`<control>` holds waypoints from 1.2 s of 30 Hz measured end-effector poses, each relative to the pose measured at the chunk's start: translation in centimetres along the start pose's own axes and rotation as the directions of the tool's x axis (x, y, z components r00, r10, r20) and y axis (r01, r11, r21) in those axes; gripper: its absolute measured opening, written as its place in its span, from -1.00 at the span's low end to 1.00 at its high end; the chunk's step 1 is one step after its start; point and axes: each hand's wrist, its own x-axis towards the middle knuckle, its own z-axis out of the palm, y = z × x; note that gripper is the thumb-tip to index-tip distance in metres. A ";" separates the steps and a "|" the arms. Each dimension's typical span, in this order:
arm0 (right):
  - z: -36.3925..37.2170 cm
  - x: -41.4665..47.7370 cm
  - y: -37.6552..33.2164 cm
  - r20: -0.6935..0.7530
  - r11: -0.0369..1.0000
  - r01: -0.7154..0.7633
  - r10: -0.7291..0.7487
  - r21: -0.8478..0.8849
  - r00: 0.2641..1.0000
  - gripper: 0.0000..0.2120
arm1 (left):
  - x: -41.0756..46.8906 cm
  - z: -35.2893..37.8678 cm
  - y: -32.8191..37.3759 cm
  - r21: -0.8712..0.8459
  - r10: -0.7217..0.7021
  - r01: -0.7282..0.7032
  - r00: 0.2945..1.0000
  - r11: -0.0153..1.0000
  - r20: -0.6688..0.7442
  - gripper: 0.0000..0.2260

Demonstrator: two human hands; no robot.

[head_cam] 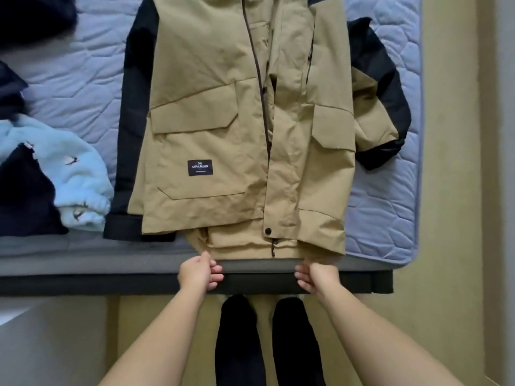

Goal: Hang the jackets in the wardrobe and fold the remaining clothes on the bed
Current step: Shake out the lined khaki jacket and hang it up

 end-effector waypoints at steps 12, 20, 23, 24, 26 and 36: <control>5.5 -1.5 -3.1 0.068 0.993 0.107 -0.111 0.058 0.992 -0.82 | -0.8 6.5 6.3 0.052 0.196 -0.200 0.979 0.978 0.062 -0.87; 4.4 -0.6 -2.7 -0.143 0.962 0.206 -0.182 0.179 0.973 -0.80 | 0.3 4.8 6.4 0.824 0.119 -0.245 0.970 0.510 0.214 -0.71; 4.0 -0.3 -2.9 -0.125 0.944 0.209 -0.183 0.254 0.975 -0.81 | 0.2 4.7 6.4 0.586 0.035 -0.237 0.942 0.775 0.335 -0.78; 4.1 -0.3 -3.3 -0.130 0.939 0.214 -0.185 0.270 0.974 -0.84 | 0.3 5.0 6.5 0.418 0.054 -0.198 0.942 0.887 0.332 -0.75; 4.0 -0.1 -4.0 -0.150 0.931 0.236 -0.200 0.278 0.968 -0.85 | 0.6 6.0 6.8 0.038 0.075 -0.090 0.955 0.995 0.287 -0.63; 0.4 1.3 -2.7 -0.106 0.972 0.143 -0.165 -0.188 0.981 -0.81 | 0.4 9.6 6.8 -0.365 0.162 -0.052 0.947 0.930 0.278 -0.80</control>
